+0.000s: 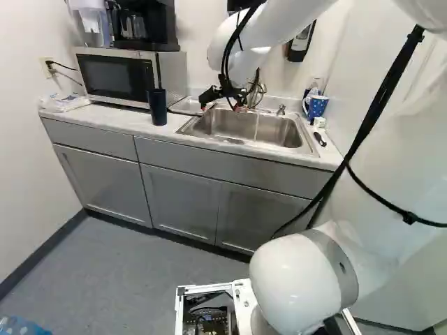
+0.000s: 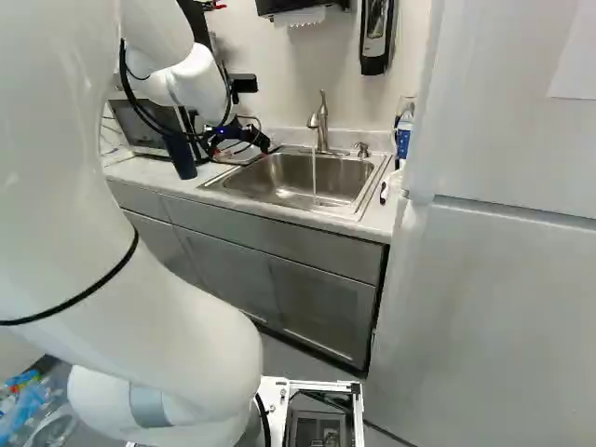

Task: Rinse the cup and place it in the tray

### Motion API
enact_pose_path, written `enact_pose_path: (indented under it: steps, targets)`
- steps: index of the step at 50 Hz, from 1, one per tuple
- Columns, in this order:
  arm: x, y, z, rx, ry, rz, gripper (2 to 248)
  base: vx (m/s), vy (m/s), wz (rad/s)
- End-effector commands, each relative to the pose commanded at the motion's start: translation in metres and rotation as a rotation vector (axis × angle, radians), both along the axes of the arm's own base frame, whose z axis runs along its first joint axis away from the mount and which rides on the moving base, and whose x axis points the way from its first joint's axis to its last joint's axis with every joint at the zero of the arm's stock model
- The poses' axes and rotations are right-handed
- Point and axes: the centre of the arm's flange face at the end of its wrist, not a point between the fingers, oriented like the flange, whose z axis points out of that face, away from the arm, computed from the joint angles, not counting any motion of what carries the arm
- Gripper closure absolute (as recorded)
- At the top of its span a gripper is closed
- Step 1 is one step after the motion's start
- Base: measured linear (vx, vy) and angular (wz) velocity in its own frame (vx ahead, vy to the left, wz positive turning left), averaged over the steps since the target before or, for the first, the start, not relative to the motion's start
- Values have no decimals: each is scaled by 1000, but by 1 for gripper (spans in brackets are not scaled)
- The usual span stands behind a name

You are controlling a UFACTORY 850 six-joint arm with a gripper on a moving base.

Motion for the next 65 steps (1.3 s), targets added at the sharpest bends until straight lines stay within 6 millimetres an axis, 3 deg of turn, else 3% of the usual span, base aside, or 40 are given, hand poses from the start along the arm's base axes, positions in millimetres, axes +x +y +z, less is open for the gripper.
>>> enact_pose_path:
  steps: [54, 65]
  targets:
    - [7, 90, 1, 0, -5, 172, 3, 0, 0, 0]
    - [12, 109, -7, 2, -15, 202, 3, 0, 0, 0]
